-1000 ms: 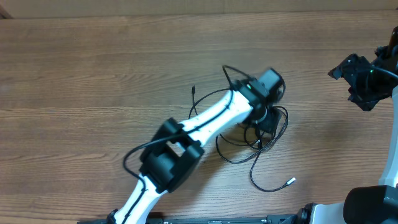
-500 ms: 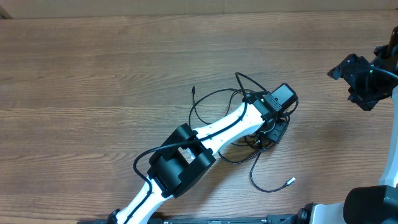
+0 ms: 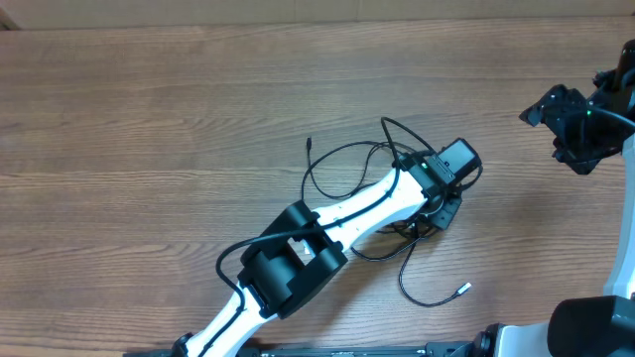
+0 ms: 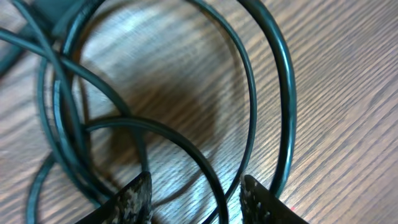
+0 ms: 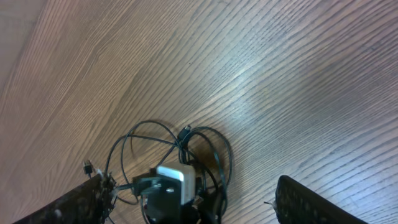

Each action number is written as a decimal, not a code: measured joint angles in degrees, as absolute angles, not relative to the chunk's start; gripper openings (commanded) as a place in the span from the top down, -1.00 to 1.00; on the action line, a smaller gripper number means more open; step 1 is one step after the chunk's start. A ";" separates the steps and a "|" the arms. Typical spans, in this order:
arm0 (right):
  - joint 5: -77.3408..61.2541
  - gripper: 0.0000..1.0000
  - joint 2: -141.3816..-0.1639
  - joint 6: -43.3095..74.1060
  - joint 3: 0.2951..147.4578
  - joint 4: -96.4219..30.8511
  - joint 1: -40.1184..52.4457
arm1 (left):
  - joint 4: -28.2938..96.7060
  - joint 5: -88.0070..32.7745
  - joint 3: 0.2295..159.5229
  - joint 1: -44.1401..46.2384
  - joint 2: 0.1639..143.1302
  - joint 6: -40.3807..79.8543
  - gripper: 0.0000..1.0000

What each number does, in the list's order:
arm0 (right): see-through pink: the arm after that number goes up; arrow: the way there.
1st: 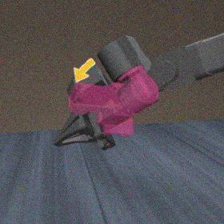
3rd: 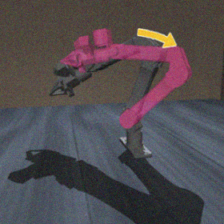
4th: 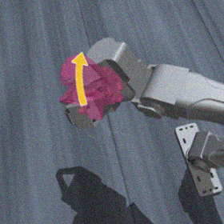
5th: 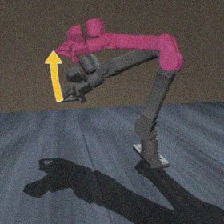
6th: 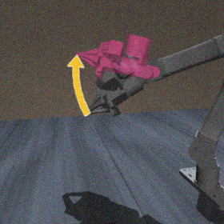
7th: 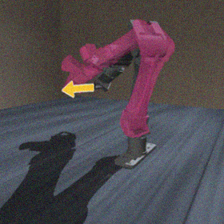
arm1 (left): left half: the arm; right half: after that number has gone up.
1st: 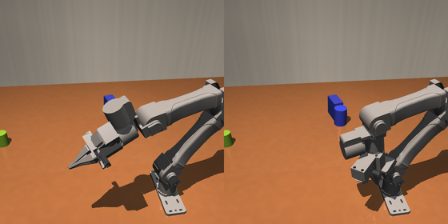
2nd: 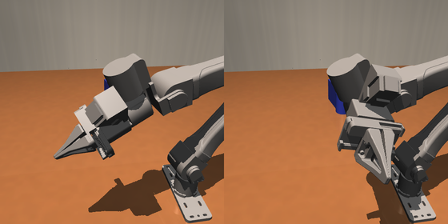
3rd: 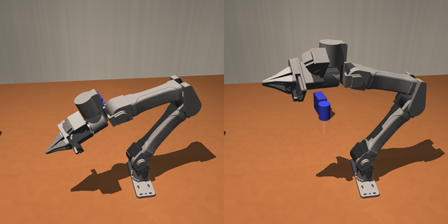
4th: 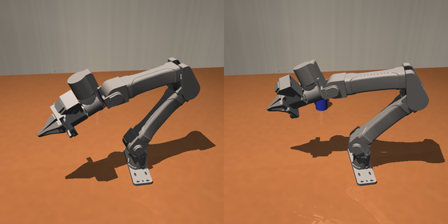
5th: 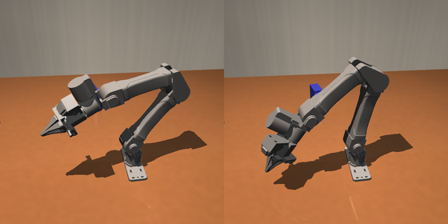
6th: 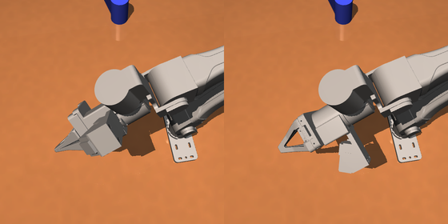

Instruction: Untangle cables

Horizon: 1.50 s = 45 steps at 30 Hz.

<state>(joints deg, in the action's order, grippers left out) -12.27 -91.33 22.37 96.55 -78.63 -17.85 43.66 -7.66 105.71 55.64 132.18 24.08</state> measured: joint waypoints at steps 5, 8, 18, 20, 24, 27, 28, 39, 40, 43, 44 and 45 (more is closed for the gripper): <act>-12.53 -0.64 -91.33 21.80 96.55 -78.63 -17.85 | 43.86 -7.64 105.67 56.29 133.67 24.25 0.56; -12.67 -0.64 -91.33 21.63 96.55 -78.63 -17.85 | 43.90 -7.66 105.67 56.27 133.91 24.16 0.92; -17.17 -0.64 -91.33 18.31 96.55 -78.63 -17.65 | 68.16 -7.70 120.55 50.00 134.30 23.33 0.92; -19.09 -0.64 -91.33 16.60 96.55 -78.63 -16.99 | 73.89 -7.70 127.94 47.20 134.06 22.20 0.92; -21.21 -0.64 -91.33 14.74 96.55 -78.56 -13.26 | 84.68 -8.56 142.56 41.04 132.20 19.42 0.92; -21.98 -0.63 -91.33 14.24 96.55 -78.24 -9.45 | 89.43 -9.89 151.65 36.67 129.16 16.60 0.92; -22.44 -0.63 -91.33 14.09 96.55 -77.93 -7.77 | 90.52 -10.11 153.77 35.59 128.05 15.84 0.92; -33.26 -0.62 -91.33 11.51 96.55 -70.02 5.45 | 96.66 -23.86 161.84 23.09 116.09 6.00 0.92; -34.06 -0.62 -91.33 11.49 96.55 -69.36 6.26 | 96.79 -25.21 161.69 22.57 116.20 5.50 0.92; -35.83 -0.62 -91.33 11.33 96.55 -68.14 8.43 | 96.90 -28.12 161.60 21.76 116.68 4.36 0.92; -36.12 -0.61 -91.33 11.31 96.55 -68.10 8.91 | 96.92 -28.80 161.60 21.69 116.71 4.08 0.92; -36.32 -0.59 -91.33 11.35 96.55 -67.90 9.37 | 96.90 -29.43 161.60 21.65 116.71 3.95 0.92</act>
<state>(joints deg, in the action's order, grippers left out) -36.32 -91.33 11.35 96.55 -67.90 9.37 96.90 -29.43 161.60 21.65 116.71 3.95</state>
